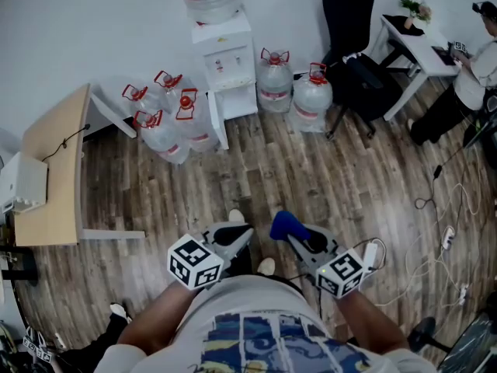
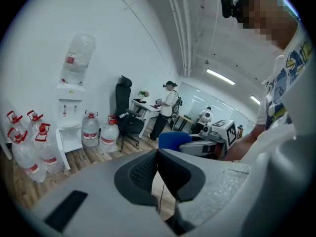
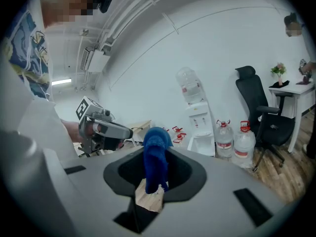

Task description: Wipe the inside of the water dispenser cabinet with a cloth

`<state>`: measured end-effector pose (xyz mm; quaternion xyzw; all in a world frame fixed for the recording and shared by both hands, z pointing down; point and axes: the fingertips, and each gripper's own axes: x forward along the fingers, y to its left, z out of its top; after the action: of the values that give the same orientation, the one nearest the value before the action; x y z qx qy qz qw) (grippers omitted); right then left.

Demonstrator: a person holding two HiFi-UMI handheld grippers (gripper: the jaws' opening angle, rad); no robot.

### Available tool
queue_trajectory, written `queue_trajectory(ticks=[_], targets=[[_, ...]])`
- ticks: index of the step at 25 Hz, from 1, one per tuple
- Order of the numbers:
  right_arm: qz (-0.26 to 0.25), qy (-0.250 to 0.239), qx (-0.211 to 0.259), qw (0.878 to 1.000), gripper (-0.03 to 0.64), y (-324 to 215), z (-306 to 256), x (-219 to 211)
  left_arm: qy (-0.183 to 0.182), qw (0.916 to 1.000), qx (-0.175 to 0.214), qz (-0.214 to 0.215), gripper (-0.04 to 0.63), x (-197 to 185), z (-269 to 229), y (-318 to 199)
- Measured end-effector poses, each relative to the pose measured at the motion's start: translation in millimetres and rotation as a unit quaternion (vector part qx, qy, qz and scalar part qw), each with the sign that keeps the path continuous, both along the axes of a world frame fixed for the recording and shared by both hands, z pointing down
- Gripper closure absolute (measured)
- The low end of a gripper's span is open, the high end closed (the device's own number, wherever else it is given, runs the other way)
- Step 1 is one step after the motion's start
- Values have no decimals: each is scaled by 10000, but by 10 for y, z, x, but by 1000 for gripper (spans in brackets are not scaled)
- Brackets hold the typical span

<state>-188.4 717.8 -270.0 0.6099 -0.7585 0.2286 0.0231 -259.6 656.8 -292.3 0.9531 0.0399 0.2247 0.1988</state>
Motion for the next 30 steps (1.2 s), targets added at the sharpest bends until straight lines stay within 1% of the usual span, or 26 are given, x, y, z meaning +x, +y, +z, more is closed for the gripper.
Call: queue_trajectory(ticks=[4, 8, 14, 21, 25, 30], targets=[[27, 75, -127, 9999, 532, -338, 56, 149, 14, 10000, -80, -51, 592, 121, 103, -397], [98, 180, -241, 9995, 532, -756, 21, 385, 96, 9998, -154, -16, 592, 373, 102, -866], [146, 311, -320, 9989, 532, -1630, -70, 677, 220, 9994, -184, 171, 592, 743, 22, -1667], [135, 469, -340, 9982, 532, -2640, -93, 890, 285, 9991, -230, 195, 592, 939, 89, -2641], [20, 604, -356, 9975, 532, -3064, -113, 972, 309, 9991, -217, 211, 592, 1023, 132, -3028], [-169, 686, -389, 9967, 532, -3502, -128, 1079, 390, 9988, -291, 83, 592, 1139, 178, -3355]])
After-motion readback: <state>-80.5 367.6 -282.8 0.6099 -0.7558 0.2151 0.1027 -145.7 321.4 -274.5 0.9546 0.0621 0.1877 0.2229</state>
